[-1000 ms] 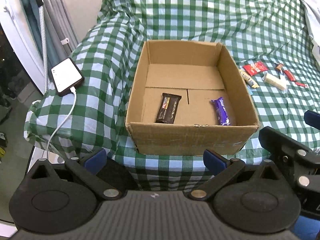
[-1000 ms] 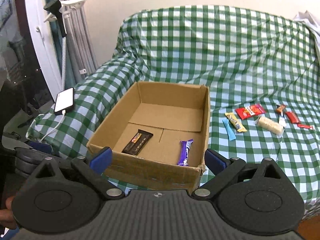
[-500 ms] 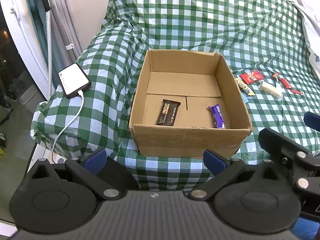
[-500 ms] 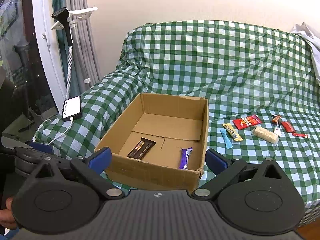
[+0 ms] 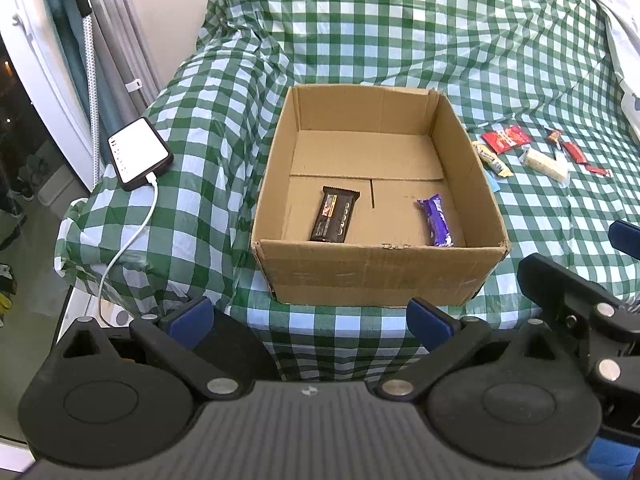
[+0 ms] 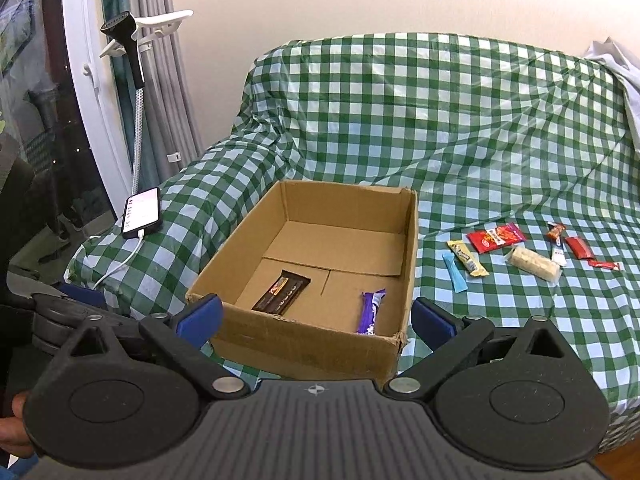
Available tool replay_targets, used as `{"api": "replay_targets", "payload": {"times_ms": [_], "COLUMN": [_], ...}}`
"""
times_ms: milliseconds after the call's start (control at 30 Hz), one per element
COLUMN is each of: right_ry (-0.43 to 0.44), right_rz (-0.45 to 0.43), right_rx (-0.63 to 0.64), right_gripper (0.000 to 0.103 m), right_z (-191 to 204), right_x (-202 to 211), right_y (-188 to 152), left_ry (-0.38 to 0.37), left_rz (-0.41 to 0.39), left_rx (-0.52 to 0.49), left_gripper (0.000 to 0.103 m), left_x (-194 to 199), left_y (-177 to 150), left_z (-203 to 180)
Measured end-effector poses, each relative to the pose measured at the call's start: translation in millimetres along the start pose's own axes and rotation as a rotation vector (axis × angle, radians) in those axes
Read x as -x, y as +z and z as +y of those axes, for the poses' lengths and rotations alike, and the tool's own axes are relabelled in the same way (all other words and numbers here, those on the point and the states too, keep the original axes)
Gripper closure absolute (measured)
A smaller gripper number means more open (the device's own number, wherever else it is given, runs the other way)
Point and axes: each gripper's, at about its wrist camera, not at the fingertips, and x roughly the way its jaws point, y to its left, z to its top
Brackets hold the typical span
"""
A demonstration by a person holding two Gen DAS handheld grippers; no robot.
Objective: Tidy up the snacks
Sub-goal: 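Lift both tools back out of the box, then grasp the yellow wafer bar with the left tool while the right tool grasps the white rice-cake bar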
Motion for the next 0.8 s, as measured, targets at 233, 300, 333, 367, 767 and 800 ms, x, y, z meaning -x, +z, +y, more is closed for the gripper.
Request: {"api": "replay_targets", "payload": {"times_ms": [233,300,333,367,767,800], "right_ry": [0.009,0.012,0.013,0.015,0.024,0.022], "right_rz": [0.031,0.043,0.048,0.053,0.104,0.106], "right_rx": [-0.027,-0.039,-0.044,-0.05,-0.145,-0.154], "right_gripper": [0.003,0.003,0.003,0.003,0.003,0.003], "right_z": [-11.7,-16.3,-18.0,-20.2,-58.3,-63.2], "right_x": [-14.4,-19.5,-21.6,-23.7,-51.9,-53.6], "right_y": [-2.6,-4.0,-4.9,-5.7,-9.7,-9.6], "left_ry": [0.01,0.014,0.017,0.019,0.023,0.022], "left_rz": [0.046,0.058,0.065,0.07,0.143,0.145], "left_rx": [-0.021,-0.028,-0.033,-0.037,-0.104,-0.109], "left_gripper": [0.0,0.0,0.0,0.0,0.0,0.0], "left_x": [-16.9,-22.1,-24.9,-27.5,-58.8,-60.7], "left_y": [5.0,7.1,8.3,9.4,33.0,35.1], "left_z": [-9.6,-12.7,-15.0,-16.7,-51.3,-55.1]}}
